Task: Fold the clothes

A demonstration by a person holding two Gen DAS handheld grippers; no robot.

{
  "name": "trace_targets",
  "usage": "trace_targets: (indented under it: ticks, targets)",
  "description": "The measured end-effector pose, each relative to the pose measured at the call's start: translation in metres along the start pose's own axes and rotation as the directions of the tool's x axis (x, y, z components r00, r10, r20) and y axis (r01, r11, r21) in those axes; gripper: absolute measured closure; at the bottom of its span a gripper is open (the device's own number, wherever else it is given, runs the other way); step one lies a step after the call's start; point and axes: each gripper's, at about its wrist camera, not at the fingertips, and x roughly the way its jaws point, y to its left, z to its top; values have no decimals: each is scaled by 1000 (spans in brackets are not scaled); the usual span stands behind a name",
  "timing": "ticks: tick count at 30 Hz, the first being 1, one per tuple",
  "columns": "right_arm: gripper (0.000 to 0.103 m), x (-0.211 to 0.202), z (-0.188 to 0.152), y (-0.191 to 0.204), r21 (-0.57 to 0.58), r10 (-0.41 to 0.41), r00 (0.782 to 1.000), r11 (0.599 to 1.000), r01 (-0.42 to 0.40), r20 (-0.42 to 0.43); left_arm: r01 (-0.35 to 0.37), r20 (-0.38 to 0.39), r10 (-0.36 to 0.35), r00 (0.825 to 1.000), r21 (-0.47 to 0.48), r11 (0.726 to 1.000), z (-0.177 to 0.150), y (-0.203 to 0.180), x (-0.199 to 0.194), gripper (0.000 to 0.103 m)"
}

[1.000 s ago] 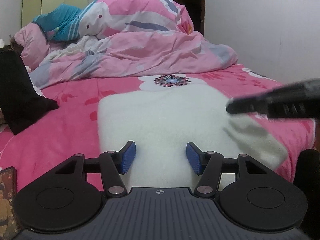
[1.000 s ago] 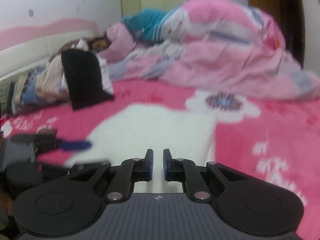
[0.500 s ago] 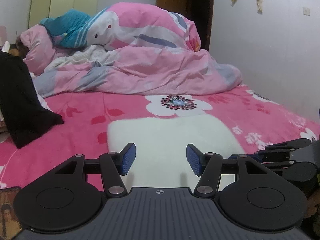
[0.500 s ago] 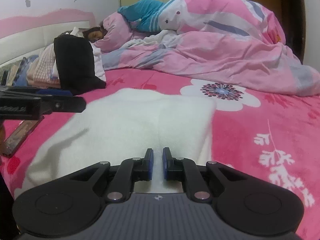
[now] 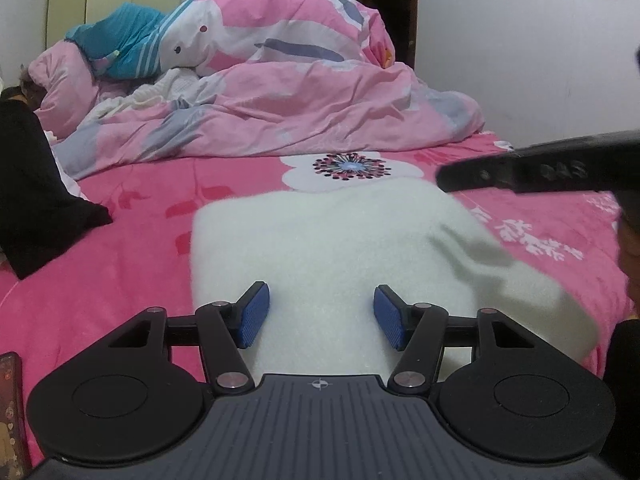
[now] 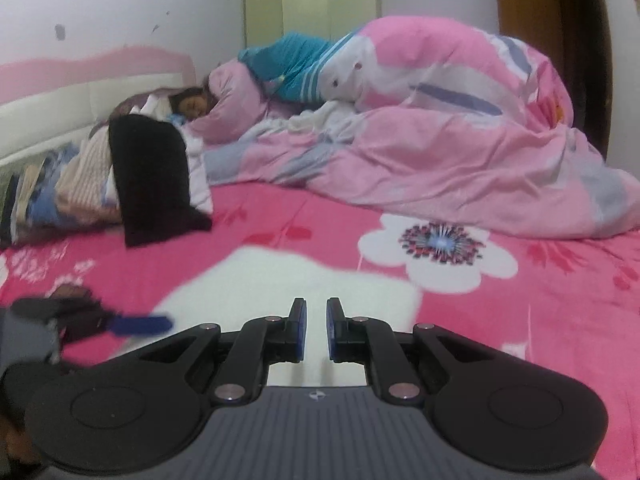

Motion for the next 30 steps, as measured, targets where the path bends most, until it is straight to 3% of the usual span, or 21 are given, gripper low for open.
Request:
trace_targets:
  ticks: [3, 4, 7, 18, 22, 25, 30]
  targets:
    - [91, 37, -27, -5, -45, 8, 995, 999, -12, -95, -1, -4, 1, 1000, 0, 1000, 0, -1, 0, 44]
    - [91, 40, -36, -8, -46, 22, 998, 999, -25, -67, -2, -7, 2, 1000, 0, 1000, 1, -1, 1, 44]
    - [91, 38, -30, -22, 67, 69, 994, 996, -64, -86, 4, -13, -4, 1000, 1, 1000, 4, 0, -1, 44]
    - [91, 38, -33, -19, 32, 68, 995, 997, -65, -74, 12, 43, -12, 999, 6, 1000, 32, 3, -4, 44]
    - [91, 38, -33, -20, 32, 68, 995, 997, -66, -75, 5, -46, -4, 999, 7, 1000, 25, 1, 22, 43]
    - [91, 38, -32, -19, 32, 67, 995, 997, -64, -81, -14, -23, 15, 1000, 46, 999, 17, -4, 23, 42]
    - [91, 37, -8, -12, -7, 43, 990, 999, -45, -133, -7, -34, 8, 999, 31, 1000, 18, -1, 23, 42]
